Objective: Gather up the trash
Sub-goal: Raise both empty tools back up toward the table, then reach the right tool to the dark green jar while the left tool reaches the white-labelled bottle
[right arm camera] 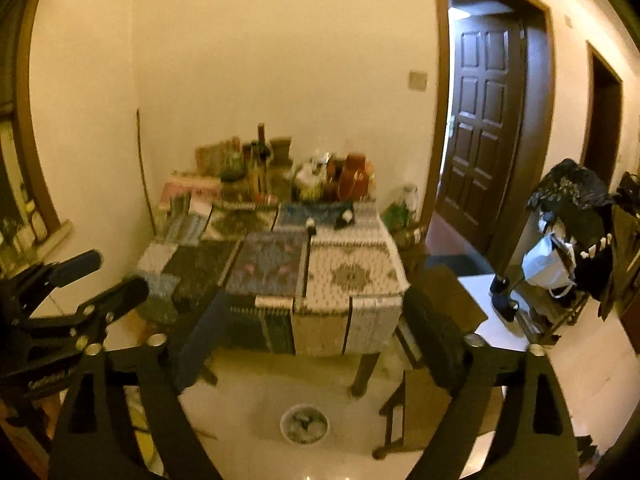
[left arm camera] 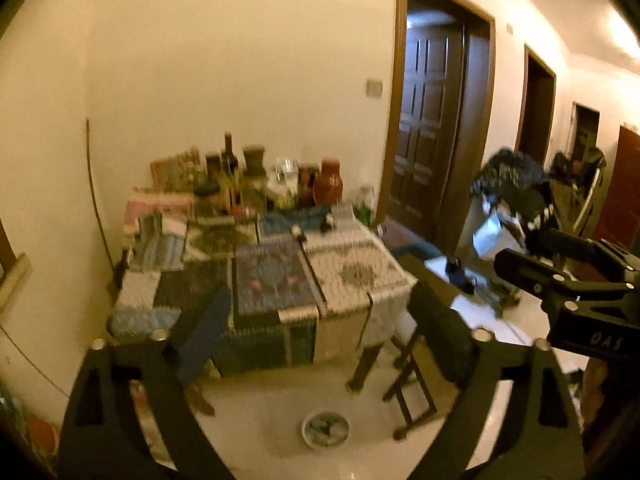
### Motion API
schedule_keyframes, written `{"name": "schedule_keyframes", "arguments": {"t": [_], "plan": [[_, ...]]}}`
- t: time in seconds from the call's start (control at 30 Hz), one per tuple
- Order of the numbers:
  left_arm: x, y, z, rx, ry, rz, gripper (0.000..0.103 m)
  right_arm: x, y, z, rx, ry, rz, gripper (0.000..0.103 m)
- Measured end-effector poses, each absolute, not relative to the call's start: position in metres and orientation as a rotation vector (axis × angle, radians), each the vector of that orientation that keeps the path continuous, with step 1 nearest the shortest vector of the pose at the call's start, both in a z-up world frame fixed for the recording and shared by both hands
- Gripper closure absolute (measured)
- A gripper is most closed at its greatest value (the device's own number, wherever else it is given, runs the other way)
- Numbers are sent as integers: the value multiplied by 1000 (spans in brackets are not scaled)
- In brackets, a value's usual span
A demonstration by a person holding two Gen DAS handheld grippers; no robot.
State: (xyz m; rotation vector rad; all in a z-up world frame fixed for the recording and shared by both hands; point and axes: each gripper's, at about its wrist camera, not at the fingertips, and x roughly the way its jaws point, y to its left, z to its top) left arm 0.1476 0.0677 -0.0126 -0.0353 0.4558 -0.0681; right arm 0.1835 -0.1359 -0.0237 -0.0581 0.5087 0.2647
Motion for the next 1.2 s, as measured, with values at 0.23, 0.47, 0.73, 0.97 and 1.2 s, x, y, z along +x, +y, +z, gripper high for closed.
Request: {"name": "schedule_keyframes", "arguments": {"t": [0.23, 0.47, 0.73, 0.97, 1.2], "plan": [[160, 71, 0, -29, 404, -72, 2, 197, -135, -14, -52, 467, 234, 6], [210, 72, -5, -81, 383, -31, 2, 236, -142, -18, -38, 453, 244, 6], [300, 56, 6, -112, 380, 13, 1, 303, -169, -2, -53, 410, 250, 6], [382, 34, 8, -157, 388, 72, 1, 380, -193, 7, -70, 431, 298, 6], [443, 20, -9, -154, 435, 122, 1, 439, -201, -3, -73, 496, 325, 6]]}}
